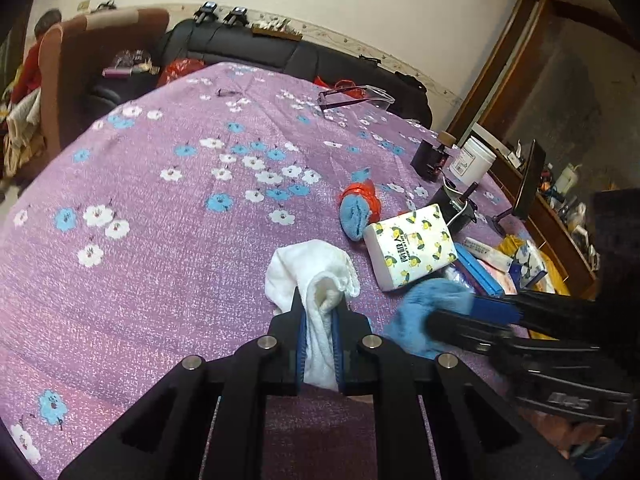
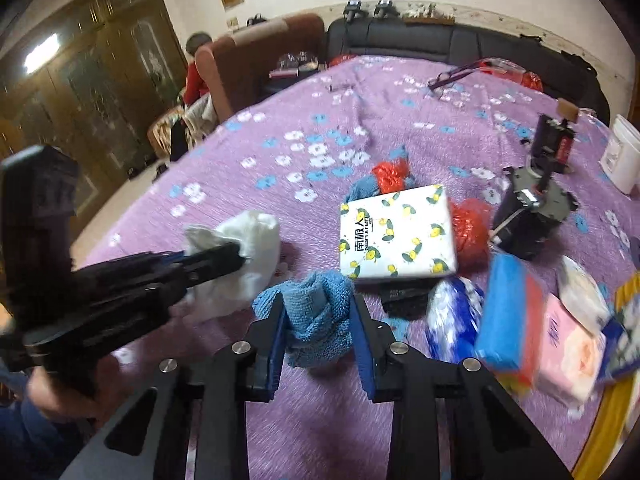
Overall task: Organize soft objects
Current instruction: 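Grasp a white sock with left tool while right tool grasps the blue cloth, then carry sock and blue cloth to the tray and open left tool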
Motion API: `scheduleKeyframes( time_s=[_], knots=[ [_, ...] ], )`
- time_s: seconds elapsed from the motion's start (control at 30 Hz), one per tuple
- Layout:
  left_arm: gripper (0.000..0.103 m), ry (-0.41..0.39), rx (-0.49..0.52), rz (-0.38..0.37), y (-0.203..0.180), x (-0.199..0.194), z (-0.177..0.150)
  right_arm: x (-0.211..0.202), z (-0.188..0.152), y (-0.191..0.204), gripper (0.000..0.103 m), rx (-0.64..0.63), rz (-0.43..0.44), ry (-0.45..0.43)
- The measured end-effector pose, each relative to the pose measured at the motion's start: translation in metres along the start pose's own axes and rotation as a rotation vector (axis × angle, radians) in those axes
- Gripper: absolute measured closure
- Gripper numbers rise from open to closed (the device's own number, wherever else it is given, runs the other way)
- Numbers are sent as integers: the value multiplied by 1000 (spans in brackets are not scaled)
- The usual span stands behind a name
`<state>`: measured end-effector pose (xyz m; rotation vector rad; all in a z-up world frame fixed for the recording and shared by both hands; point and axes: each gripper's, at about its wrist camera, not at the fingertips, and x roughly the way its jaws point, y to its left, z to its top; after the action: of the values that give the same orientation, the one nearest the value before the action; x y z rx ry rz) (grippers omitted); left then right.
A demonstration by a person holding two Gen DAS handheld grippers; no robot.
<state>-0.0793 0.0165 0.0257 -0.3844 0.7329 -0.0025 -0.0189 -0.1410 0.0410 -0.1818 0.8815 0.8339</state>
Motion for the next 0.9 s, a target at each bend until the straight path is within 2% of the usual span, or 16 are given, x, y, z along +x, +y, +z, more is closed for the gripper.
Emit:
scheduleKeyframes(
  time_s=[0.2,0.4,0.6,0.9],
  knots=[
    [93,-8,11,-8,-6,-5,-2,-37,-13,-10,70,67,26,-59],
    [93,-14,57,-58,-34,-15,0,-66,-32,-32,70,151,54,-111],
    [93,-2,127,-128,-79,-21,3,-96,-50,-68,70,243,38,-169],
    [93,48,271,-261,-170,-12,-3,-150,-84,-131,70,388,-35,-257]
  ],
)
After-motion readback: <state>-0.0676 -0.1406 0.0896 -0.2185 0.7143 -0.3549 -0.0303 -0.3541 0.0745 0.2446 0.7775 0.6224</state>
